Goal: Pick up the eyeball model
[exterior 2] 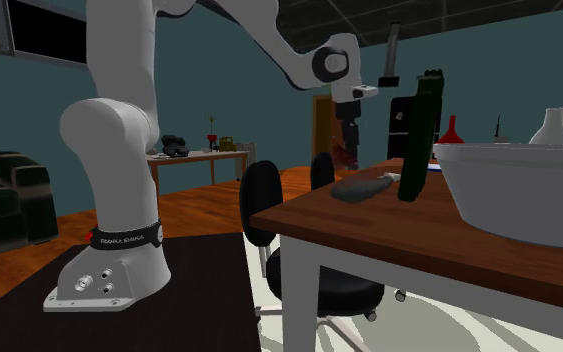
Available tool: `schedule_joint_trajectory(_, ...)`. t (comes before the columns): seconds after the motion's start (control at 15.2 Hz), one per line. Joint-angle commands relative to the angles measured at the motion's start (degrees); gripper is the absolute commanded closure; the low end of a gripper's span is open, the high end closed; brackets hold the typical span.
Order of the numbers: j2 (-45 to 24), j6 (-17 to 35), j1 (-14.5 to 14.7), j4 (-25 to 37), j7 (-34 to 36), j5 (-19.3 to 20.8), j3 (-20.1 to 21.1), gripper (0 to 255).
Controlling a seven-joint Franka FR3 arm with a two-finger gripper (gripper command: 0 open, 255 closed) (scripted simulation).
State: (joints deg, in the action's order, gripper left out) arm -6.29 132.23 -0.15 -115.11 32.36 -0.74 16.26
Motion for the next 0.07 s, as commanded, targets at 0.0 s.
schedule_joint_trajectory(0.0,0.2,-0.4,0.0,0.2,0.0,0.0,0.0,255)
